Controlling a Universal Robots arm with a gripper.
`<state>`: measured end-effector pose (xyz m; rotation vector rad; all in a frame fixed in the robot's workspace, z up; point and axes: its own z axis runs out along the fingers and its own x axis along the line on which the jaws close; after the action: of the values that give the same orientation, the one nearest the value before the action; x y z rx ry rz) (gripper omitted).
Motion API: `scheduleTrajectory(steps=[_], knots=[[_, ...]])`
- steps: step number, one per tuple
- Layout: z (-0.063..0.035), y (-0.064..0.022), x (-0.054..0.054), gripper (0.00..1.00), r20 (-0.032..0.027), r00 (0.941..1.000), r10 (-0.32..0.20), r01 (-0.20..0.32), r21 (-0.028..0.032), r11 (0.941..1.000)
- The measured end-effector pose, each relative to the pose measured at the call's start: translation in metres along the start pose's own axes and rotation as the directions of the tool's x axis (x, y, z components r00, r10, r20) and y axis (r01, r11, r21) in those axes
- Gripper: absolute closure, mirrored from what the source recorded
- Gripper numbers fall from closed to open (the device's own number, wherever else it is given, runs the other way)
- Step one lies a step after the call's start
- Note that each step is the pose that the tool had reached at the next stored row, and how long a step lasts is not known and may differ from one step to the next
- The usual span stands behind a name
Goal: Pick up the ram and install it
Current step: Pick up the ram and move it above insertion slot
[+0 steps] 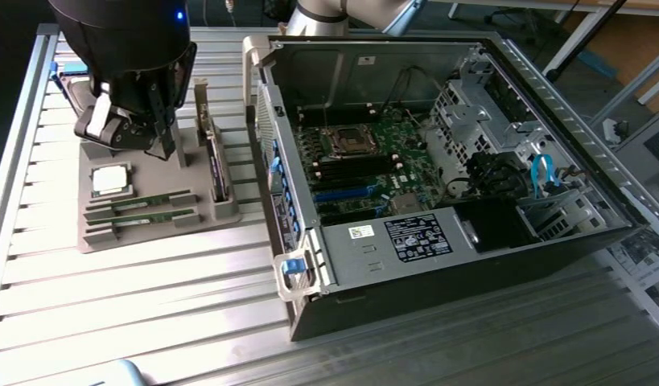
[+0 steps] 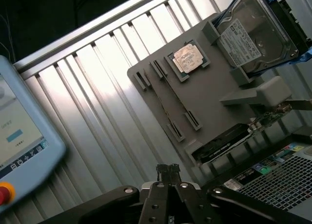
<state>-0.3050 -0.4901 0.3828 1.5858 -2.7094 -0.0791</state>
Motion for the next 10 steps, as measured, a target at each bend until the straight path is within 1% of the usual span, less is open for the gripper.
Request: scheduleTrajectory(steps=[10], knots=[[0.0005,-0.0001,0.0,0.89,-0.0018,0.9991,-0.042,0.042,-0.0011,0.9991]])
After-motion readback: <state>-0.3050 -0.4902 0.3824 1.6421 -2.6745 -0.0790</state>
